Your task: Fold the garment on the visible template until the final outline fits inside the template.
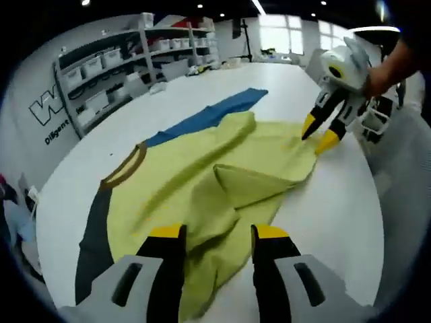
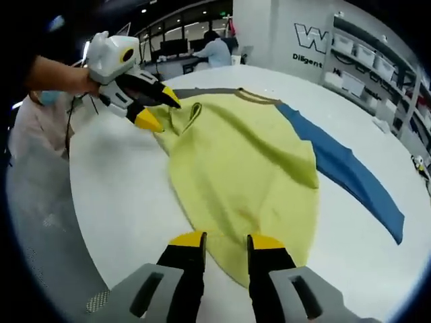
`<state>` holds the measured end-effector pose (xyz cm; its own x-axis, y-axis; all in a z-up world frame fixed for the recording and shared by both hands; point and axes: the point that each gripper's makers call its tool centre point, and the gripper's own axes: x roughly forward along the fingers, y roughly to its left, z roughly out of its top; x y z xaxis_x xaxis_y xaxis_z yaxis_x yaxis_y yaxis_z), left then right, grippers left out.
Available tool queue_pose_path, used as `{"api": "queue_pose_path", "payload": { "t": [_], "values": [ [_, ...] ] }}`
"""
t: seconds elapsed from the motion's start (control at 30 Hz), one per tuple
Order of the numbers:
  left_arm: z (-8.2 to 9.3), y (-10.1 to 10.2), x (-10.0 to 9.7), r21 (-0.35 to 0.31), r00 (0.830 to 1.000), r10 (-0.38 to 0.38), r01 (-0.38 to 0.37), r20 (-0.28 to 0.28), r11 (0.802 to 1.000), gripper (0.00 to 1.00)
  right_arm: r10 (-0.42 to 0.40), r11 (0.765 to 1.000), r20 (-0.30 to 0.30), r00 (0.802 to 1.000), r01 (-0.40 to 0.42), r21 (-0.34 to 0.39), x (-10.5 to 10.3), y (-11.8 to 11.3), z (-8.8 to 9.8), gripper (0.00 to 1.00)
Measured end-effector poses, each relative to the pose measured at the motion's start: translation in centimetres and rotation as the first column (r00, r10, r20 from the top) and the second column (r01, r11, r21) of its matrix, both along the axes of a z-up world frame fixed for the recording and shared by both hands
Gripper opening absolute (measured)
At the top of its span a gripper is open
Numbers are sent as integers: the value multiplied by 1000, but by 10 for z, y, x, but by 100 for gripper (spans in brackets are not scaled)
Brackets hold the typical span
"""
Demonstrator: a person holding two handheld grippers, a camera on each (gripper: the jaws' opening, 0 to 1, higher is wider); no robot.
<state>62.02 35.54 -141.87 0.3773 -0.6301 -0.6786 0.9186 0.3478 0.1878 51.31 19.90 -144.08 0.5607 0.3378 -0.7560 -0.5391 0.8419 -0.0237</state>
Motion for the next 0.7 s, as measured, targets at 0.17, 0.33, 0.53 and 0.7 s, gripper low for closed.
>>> {"api": "queue_pose_path", "payload": {
  "t": [0.17,0.33,0.53,0.7],
  "values": [
    [-15,2,4,123,997,-77,75,15,990,30,15,1000,-3,1000,-15,-20,-4,0,-4,19],
    [-15,6,15,138,999,-47,43,22,990,6,27,999,4,1000,-27,-38,-6,1,-7,15],
    [-6,13,8,112,999,-31,33,-21,993,1,10,999,2,1000,-10,-32,-6,-2,-5,0],
    [20,20,0,41,999,-8,10,-35,999,1,-9,1000,-1,1000,9,-4,-5,-4,1,0]
  ]
}}
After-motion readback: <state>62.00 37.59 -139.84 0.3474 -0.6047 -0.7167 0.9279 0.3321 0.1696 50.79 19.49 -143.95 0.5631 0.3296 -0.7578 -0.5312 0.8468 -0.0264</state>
